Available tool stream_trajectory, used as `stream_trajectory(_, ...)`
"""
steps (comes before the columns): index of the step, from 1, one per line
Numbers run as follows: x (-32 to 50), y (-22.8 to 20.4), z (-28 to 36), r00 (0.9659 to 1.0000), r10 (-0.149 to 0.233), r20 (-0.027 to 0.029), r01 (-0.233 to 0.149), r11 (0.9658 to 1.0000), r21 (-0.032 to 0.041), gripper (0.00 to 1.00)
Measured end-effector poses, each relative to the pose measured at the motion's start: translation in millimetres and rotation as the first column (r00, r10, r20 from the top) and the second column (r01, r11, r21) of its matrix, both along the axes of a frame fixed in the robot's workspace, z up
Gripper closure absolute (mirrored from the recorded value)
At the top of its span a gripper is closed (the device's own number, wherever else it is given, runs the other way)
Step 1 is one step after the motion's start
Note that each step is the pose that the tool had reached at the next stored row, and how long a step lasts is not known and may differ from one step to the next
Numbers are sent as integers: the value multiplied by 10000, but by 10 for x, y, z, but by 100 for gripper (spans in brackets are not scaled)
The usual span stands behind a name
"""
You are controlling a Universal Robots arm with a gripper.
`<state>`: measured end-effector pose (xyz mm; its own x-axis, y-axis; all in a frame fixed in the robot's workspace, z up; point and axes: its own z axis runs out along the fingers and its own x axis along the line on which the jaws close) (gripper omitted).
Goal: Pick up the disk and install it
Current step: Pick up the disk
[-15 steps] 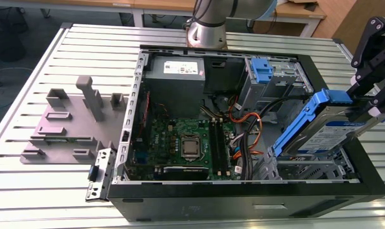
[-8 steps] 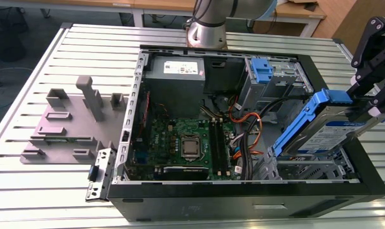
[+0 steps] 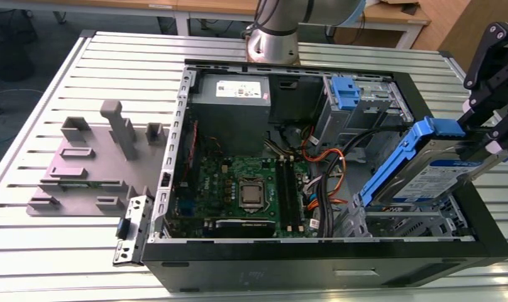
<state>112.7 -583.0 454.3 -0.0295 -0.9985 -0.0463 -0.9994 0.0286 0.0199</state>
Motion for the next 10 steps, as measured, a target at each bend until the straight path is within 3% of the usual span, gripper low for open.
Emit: stream_trajectory(10, 0, 0, 0, 10000, -5, 0, 5, 10000, 1, 65)
